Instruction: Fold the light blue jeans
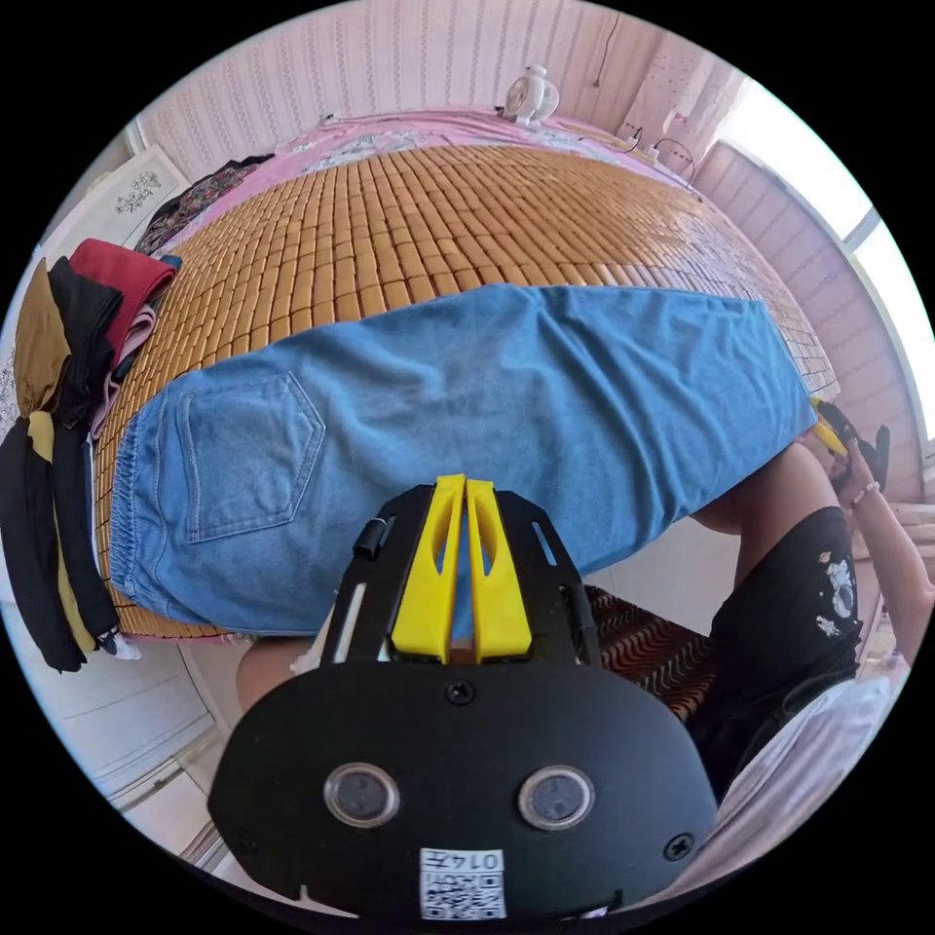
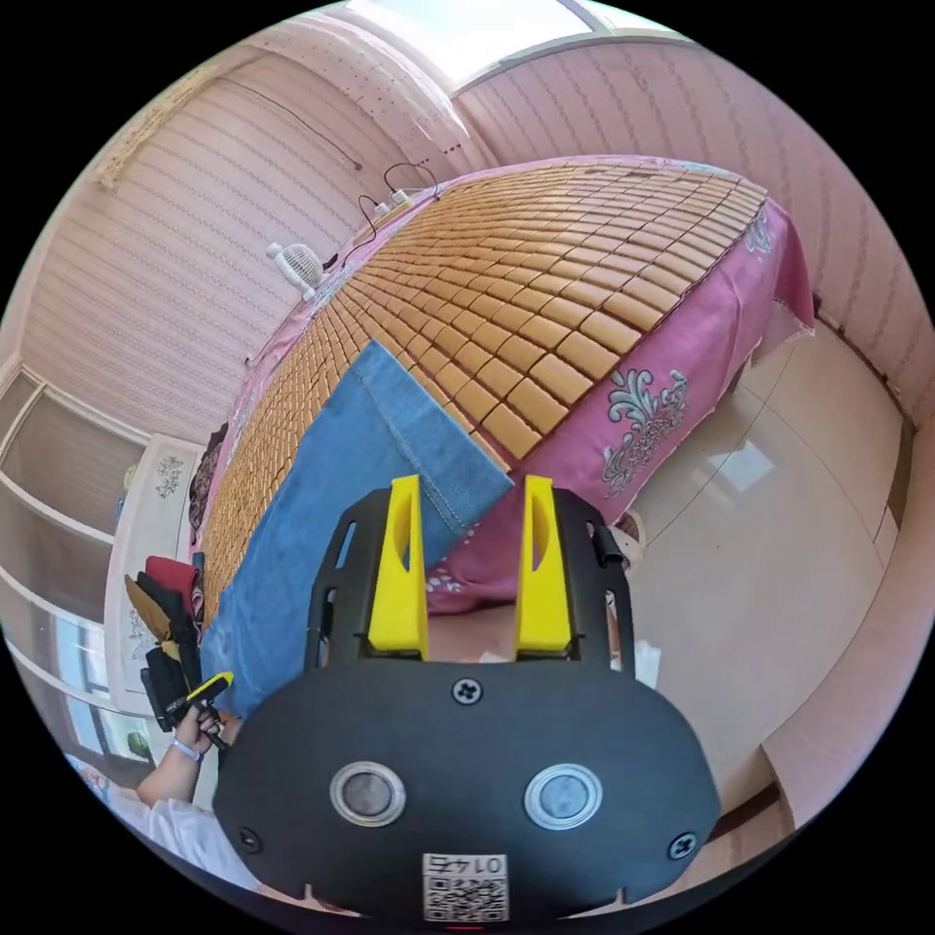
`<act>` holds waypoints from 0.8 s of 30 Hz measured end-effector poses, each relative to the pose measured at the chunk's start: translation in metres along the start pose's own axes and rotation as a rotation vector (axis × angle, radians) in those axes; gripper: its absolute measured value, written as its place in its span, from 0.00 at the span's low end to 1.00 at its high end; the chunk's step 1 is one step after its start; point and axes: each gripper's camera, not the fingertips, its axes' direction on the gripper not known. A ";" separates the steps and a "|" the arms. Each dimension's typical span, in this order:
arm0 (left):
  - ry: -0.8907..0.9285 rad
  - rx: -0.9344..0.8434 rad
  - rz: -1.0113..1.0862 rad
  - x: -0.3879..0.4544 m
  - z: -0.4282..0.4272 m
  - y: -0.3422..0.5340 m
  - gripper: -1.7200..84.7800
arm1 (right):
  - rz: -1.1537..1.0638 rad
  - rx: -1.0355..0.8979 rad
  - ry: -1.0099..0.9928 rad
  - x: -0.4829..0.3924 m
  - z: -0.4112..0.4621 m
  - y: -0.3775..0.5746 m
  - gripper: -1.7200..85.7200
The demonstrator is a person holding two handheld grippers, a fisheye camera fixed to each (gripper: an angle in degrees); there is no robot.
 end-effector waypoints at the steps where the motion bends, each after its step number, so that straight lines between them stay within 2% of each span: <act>1: 0.003 0.024 0.005 0.000 0.000 0.000 0.01 | 0.005 -0.029 -0.023 0.004 0.001 0.000 0.16; 4: 0.008 0.053 -0.014 -0.003 -0.001 0.003 0.01 | -0.001 -0.051 -0.002 0.007 -0.010 0.004 0.11; 9: 0.047 -0.016 -0.082 -0.014 -0.004 -0.009 0.01 | -0.136 -0.102 0.077 -0.010 -0.035 0.019 0.05; 12: 0.021 -0.034 -0.048 -0.013 -0.006 -0.011 0.01 | -0.192 -0.053 0.044 -0.025 -0.060 0.017 0.04; 16: 0.014 -0.055 -0.033 -0.013 -0.008 -0.013 0.01 | -0.233 0.032 -0.098 -0.051 -0.093 -0.008 0.04; 19: 0.066 -0.064 -0.006 -0.008 -0.009 -0.020 0.01 | -0.256 0.101 -0.113 -0.073 -0.118 -0.032 0.04; 24: 0.192 -0.039 0.154 0.039 -0.003 -0.040 0.01 | -0.329 0.230 -0.117 -0.114 -0.176 -0.059 0.04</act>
